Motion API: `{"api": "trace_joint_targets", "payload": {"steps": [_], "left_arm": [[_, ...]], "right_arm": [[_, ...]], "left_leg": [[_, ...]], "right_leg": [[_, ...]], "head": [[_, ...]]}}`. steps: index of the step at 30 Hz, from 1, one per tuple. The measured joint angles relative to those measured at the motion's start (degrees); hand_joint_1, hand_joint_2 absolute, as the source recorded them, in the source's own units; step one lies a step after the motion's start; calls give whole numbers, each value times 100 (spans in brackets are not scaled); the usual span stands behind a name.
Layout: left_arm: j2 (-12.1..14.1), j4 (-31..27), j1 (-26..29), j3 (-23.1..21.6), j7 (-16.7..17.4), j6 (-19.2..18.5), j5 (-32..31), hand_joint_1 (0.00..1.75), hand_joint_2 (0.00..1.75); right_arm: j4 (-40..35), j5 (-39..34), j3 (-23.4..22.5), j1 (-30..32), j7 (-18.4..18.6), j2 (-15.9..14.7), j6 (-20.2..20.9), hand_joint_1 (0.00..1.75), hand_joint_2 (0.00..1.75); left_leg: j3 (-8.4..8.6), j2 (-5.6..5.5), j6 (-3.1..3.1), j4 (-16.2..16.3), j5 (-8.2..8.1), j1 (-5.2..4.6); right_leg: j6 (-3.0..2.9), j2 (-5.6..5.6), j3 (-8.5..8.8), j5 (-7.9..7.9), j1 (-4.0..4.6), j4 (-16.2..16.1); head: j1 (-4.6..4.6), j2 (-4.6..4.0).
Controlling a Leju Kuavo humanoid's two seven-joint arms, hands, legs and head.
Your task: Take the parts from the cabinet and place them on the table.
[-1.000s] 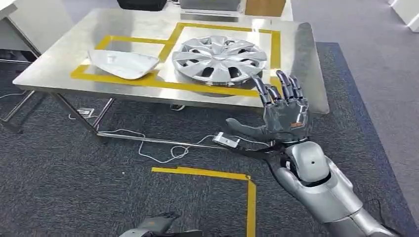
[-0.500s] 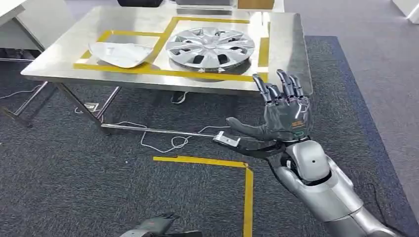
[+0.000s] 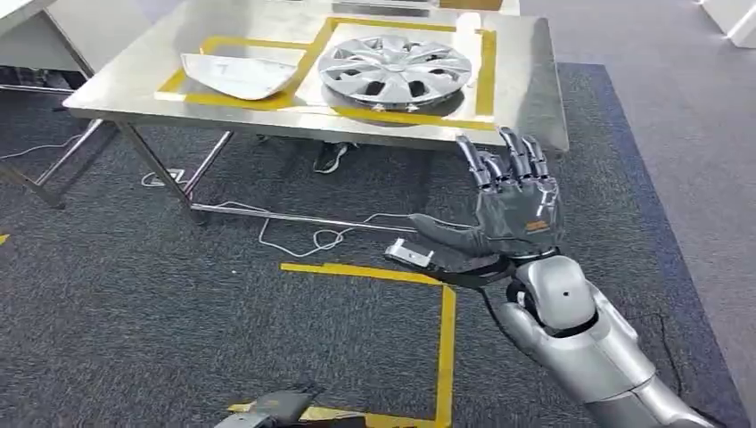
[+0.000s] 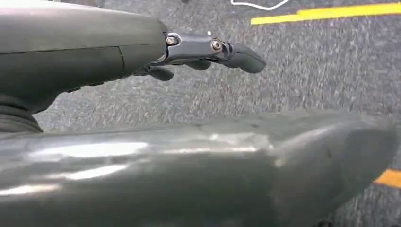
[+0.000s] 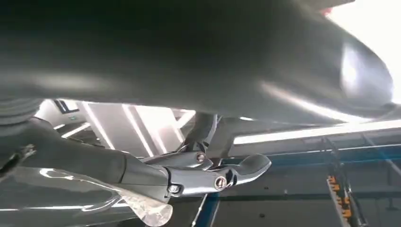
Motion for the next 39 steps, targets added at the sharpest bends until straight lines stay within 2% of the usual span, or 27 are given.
{"api": "trace_joint_targets", "payload": {"steps": [1,2,3,5,7,8,10,11,12,14,16,18,19,22,24,26,27,28,29,30,31,32,33,34,36,38,39], "left_arm": [[0,0,-1,0,2,0,0,0,0],[-2,0,-2,0,2,2,0,0,0],[-2,0,-6,0,2,2,0,0,0],[-2,0,-5,0,2,2,0,0,0],[7,2,16,0,2,0,0,0,0],[9,2,19,0,2,-2,0,0,0],[11,2,19,0,2,-2,0,0,0],[13,2,18,0,2,0,0,0,0],[13,2,19,0,2,0,0,0,0],[17,2,20,0,2,0,0,0,0],[17,2,10,0,2,0,0,0,0],[20,2,-17,0,2,2,0,0,0],[17,2,-39,0,2,4,0,0,0],[15,4,-15,0,4,0,0,0,0],[7,4,-15,0,4,-2,0,0,0],[-4,4,-12,0,4,-2,0,0,0],[-2,4,-12,0,4,-2,0,0,0],[0,4,-8,0,4,-2,0,0,0],[-2,4,-3,0,4,-2,0,0,0],[-4,4,3,0,4,-2,0,0,175],[-4,4,6,0,4,-2,0,0,175],[-4,4,6,0,4,-2,2,0,175],[-4,2,7,2,-9,54,132,0,175],[-11,2,17,76,-70,204,506,0,175],[-42,2,36,335,-212,464,1120,0,175],[-33,4,63,523,-249,500,1274,0,175],[-26,4,87,573,-249,509,1309,0,175]], "right_arm": [[0,0,-2,-10,0,0,0,0,0],[0,2,-2,-31,0,0,0,0,0],[-11,2,0,-28,0,0,-4,0,0],[-5,2,0,-20,0,0,0,0,0],[0,2,0,-22,0,2,0,0,0],[2,0,7,-32,0,2,2,0,0],[0,2,9,-31,-4,2,2,0,0],[0,2,9,-30,-4,2,2,0,0],[0,0,11,-28,-4,2,2,0,0],[2,2,11,-25,-9,2,2,0,0],[0,0,9,-27,-9,2,0,0,0],[-11,2,2,-31,-7,2,-2,0,0],[-13,2,-4,-42,-7,2,-2,0,0],[-9,2,0,-30,-9,2,-2,0,0],[-4,2,-4,-22,-7,2,2,0,0],[-4,0,-4,-23,0,2,2,0,0],[-2,0,-2,-16,0,2,2,0,0],[2,0,2,-3,0,2,2,0,0],[2,0,0,9,0,2,2,0,0],[2,0,0,8,0,2,2,0,175],[2,0,0,5,0,2,2,0,175],[2,-2,-2,-1,2,2,2,0,175],[-2,-140,-17,27,106,6,48,0,175],[-18,-498,-130,355,149,110,41,0,175],[228,-2078,-786,1304,-579,311,-234,0,175],[878,-4511,-1643,2053,-2099,529,-254,0,175],[1061,-5715,-2045,2305,-2563,645,-236,0,175]], "left_leg": [[-73,-3,-30,30,49,5],[-135,-8,-72,56,88,-25],[-169,-5,-99,74,147,-27],[-192,-10,-150,34,278,-19],[-253,-35,-216,53,281,-2],[-321,-35,-254,194,-27,-3],[-503,-35,-296,1013,-820,13],[-583,-35,-309,1490,-1076,16],[-610,-35,-315,1835,-1159,16],[-406,-35,-298,1892,-869,15],[193,-37,-211,1176,-519,7],[966,-34,-92,110,-823,-46],[1030,-33,-98,-83,-889,-46],[868,-29,-27,-138,-657,-64],[706,-5,56,-149,-528,-34],[529,0,62,-146,-379,-36],[431,4,58,-139,-305,-36],[340,10,50,-136,-239,-35],[247,14,41,-131,-170,-34],[179,14,25,-117,-109,-32],[101,12,4,-103,-59,-27],[59,8,-27,-76,-21,-31],[31,8,-60,-50,3,-65],[31,2,-84,-22,28,-56],[41,-58,-132,-51,68,-6],[22,-100,10,-25,-97,-17],[18,-99,52,-49,55,-30]], "right_leg": [[2,0,391,58,-7,-536],[3,8,772,-149,2,-1050],[-55,48,863,-195,18,-1270],[-99,50,756,-125,38,-1188],[-252,14,639,1,-8,-1207],[-307,6,571,64,0,-1207],[-363,1,396,223,9,-1197],[-366,-1,297,301,17,-1191],[-363,-4,200,367,24,-1182],[-363,-8,3,504,41,-1155],[-350,-4,-198,649,70,-1127],[-307,2,-260,752,98,-1113],[-274,-12,-277,833,87,-1124],[-157,-16,-322,1070,68,-1261],[-96,10,-511,504,34,-983],[-39,10,-700,-178,14,-136],[-16,9,-794,-303,12,331],[-3,9,-819,-233,7,624],[6,9,-732,-41,3,670],[9,7,-529,215,0,512],[3,6,-201,368,-3,132],[-3,4,231,329,-11,-429],[-20,-6,596,49,12,-966],[-107,-17,779,-103,22,-1290],[-161,-47,842,-146,66,-1390],[-149,-82,885,-148,64,-1391],[-167,-89,837,-140,65,-1370]], "head": [[0,0],[4,0],[-13,0],[2,0],[0,0],[-19,0],[-50,0],[-48,0],[-52,0],[-52,0],[-52,0],[-46,0],[-39,0],[-54,0],[-20,0],[-15,0],[-11,0],[-15,0],[-9,0],[-9,0],[-11,0],[-9,0],[0,0],[-37,0],[-24,0],[-72,0],[-57,0]]}}
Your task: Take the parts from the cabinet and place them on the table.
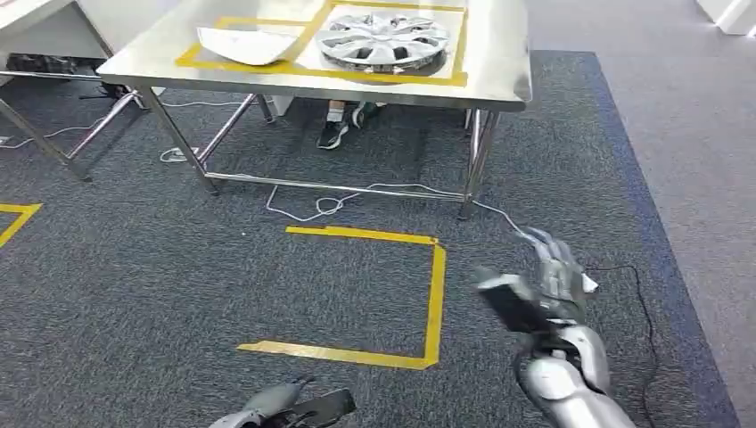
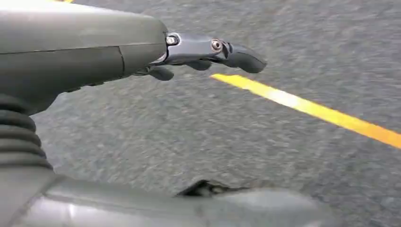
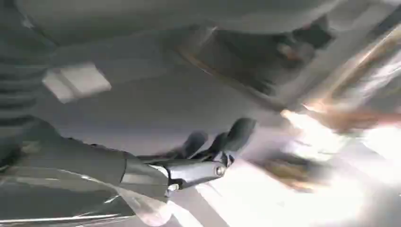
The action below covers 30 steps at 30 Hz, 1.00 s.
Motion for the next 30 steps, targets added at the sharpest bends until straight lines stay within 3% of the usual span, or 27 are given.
{"api": "trace_joint_targets", "payload": {"steps": [1,3,5,7,9,11,13,30], "left_arm": [[13,0,24,52,0,4,24,0,175],[11,0,35,116,0,13,65,0,175],[2,0,30,146,0,15,70,0,175],[0,0,32,164,-2,15,70,0,175],[-11,0,23,194,-7,15,72,0,175],[-15,0,25,205,-9,17,70,0,175],[-17,0,25,214,-13,17,70,0,175],[-28,0,22,242,-15,17,70,0,175]], "right_arm": [[83,-928,-345,152,-183,74,55,0,175],[142,-1795,-824,335,142,305,182,0,175],[168,-1297,-1040,482,309,417,282,0,175],[202,-3,-1248,579,366,530,304,0,175],[225,464,-1376,604,388,596,310,0,175],[238,555,-1474,624,404,633,310,0,175],[253,577,-1552,649,404,664,310,0,175],[266,586,-1714,669,404,747,310,0,175]], "left_leg": [[-8,0,-33,-3,73,-1],[-15,27,-85,-33,111,11],[-23,44,-100,-42,136,11],[-26,53,-106,-43,140,12],[-26,56,-113,-44,135,16],[-27,58,-133,-46,131,17],[-28,59,-194,-47,126,18],[-61,63,-197,-34,123,4]], "right_leg": [[-29,6,-20,19,7,10],[-67,48,-24,64,18,17],[-72,65,-37,78,16,30],[-73,72,-77,78,16,40],[-83,69,-111,68,17,41],[-88,65,-112,60,19,42],[-88,68,-113,60,19,45],[-67,73,-137,73,-6,45]], "head": [[-7,0],[0,0],[-4,0],[-9,0],[-4,0],[-4,0],[-2,0],[-2,0]]}}
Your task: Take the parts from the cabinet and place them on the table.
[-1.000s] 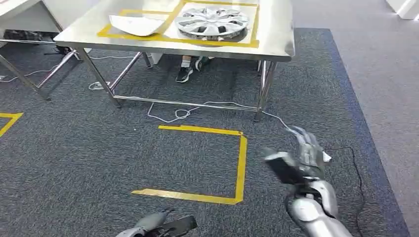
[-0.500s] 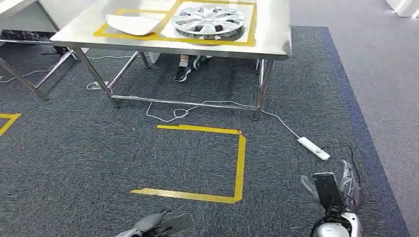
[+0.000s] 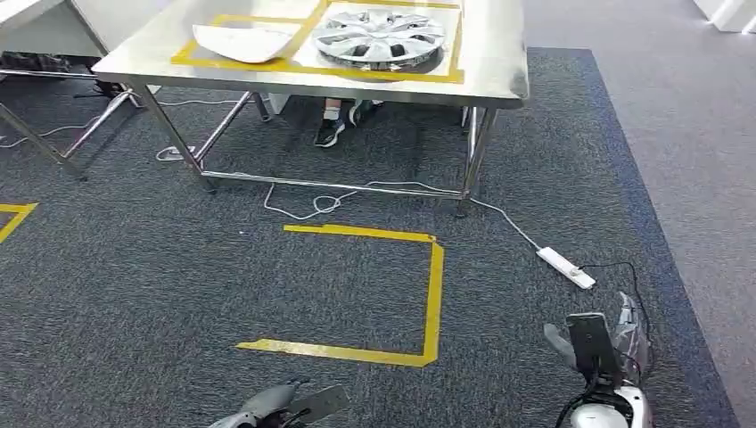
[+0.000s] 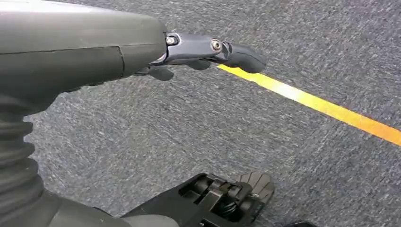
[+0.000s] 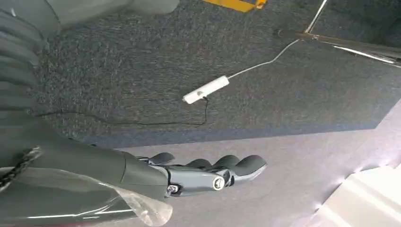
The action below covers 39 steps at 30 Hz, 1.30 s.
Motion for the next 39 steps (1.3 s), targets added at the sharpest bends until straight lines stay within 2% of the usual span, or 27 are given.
{"api": "trace_joint_targets", "payload": {"steps": [39], "left_arm": [[0,0,0,0,0,0,0,0,175]], "right_arm": [[17,0,-7,2,0,11,0,0,175]], "left_leg": [[-3,0,4,4,3,0]], "right_leg": [[11,0,0,7,0,0]], "head": [[0,0]]}}
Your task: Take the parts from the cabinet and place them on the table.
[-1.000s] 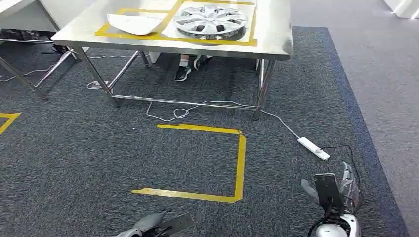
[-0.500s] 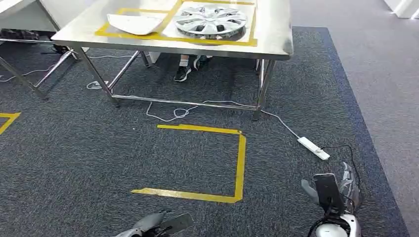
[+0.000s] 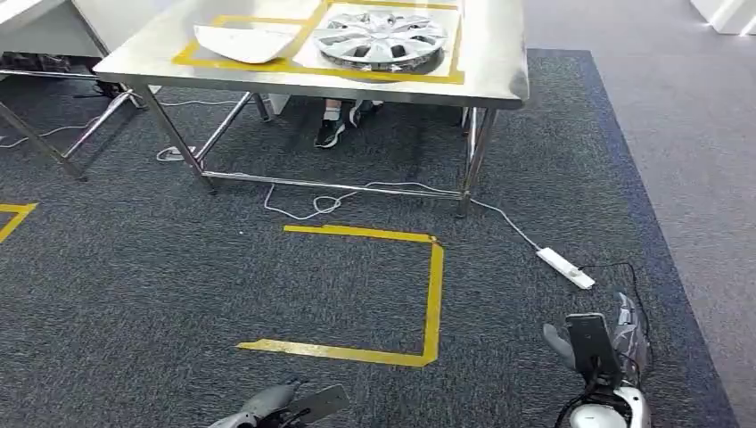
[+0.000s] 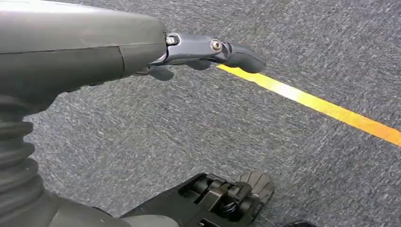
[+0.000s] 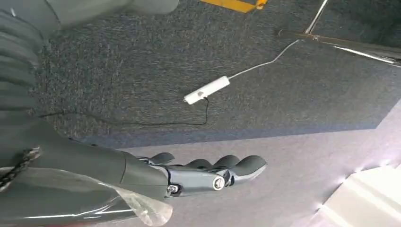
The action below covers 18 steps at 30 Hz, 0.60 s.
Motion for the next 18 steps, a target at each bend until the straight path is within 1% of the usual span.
{"api": "trace_joint_targets", "payload": {"steps": [18], "left_arm": [[-2,0,0,0,0,0,2,0,175]], "right_arm": [[9,0,-2,1,0,0,0,0,175]], "left_leg": [[-3,0,6,2,7,-1]], "right_leg": [[14,0,-1,9,-2,0]], "head": [[0,0]]}}
